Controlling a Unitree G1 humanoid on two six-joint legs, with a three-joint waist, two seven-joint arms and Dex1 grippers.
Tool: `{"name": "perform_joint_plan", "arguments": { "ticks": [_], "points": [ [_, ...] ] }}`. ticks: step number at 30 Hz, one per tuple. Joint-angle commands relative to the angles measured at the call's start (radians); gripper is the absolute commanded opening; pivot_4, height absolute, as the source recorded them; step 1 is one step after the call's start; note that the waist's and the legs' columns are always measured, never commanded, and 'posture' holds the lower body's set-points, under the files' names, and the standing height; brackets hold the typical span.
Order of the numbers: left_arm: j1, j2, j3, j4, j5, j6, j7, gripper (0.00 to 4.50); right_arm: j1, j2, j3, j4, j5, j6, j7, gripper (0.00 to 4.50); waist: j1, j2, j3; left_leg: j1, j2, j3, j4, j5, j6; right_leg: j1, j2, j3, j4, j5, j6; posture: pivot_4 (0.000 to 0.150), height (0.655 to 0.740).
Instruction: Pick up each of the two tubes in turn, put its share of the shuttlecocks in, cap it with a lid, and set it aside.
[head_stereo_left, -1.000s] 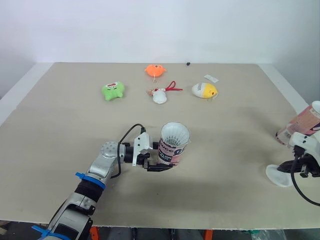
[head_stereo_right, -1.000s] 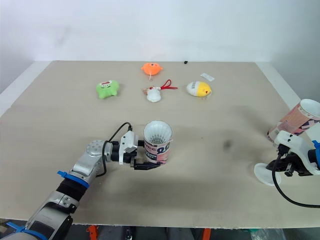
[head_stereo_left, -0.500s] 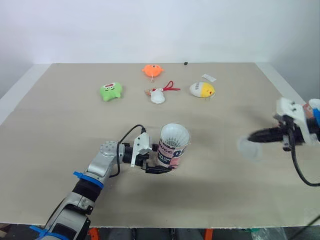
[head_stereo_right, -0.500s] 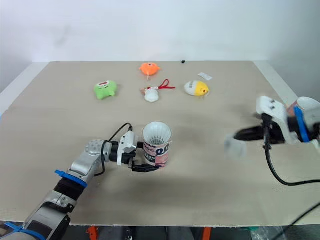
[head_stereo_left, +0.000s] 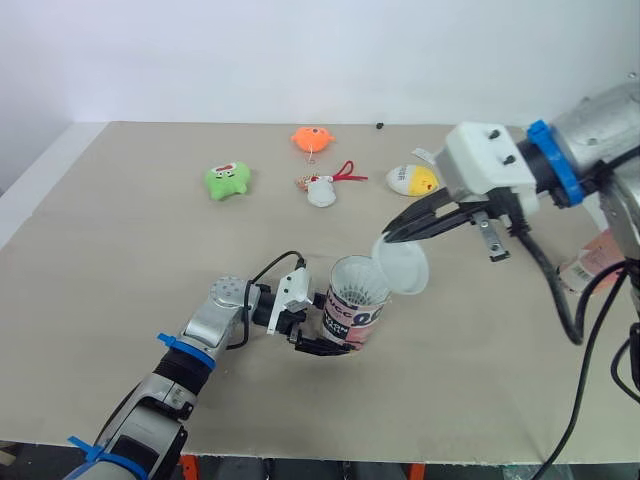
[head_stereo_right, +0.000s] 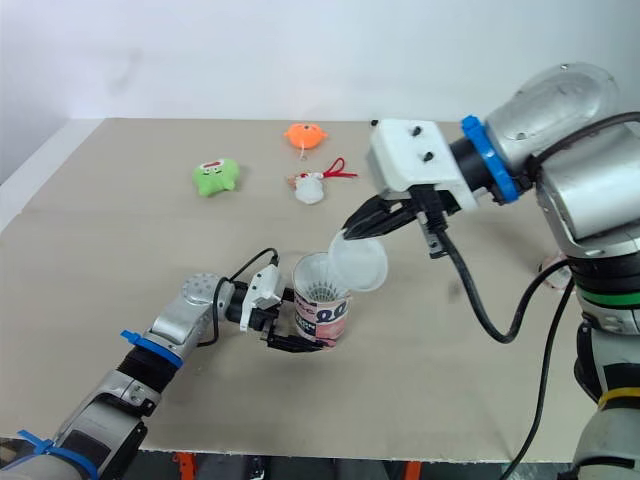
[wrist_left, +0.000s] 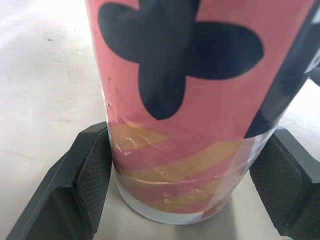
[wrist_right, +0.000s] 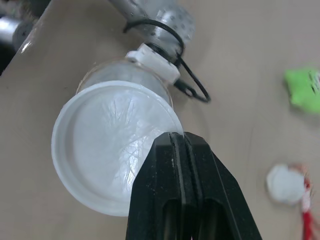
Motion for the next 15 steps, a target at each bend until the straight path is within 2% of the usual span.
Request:
{"name": "perform_joint_plan", "arguments": {
  "ticks": [1,6,15],
  "points": [
    [0.001,0.003,-0.022,0.037,0.044,-0.033,0.009,3.86,-0.058,0.020,0.050,0.022,-0.023,-0.077,0.046,0.11,0.000,0.000,0.000,0.000,0.000,0.000,0.000,0.000,0.000,0.000,0.000,0.000,0.000,0.000,0.000,0.150,0.7400],
    [0.001,-0.004,-0.024,0.064,0.057,-0.074,0.019,3.86,-0.088,0.068,0.128,0.059,-0.076,-0.162,0.046,0.11,0.000,0.000,0.000,0.000,0.000,0.000,0.000,0.000,0.000,0.000,0.000,0.000,0.000,0.001,-0.002,0.150,0.7400],
    [-0.005,-0.015,-0.015,0.085,0.055,-0.090,0.028,3.86,-0.093,0.095,0.169,0.057,-0.113,-0.217,0.046,0.11,0.001,0.000,0.000,0.000,0.000,0.000,0.003,0.000,0.000,0.001,-0.001,0.000,0.000,0.001,-0.001,0.150,0.7400]
  ]
}}
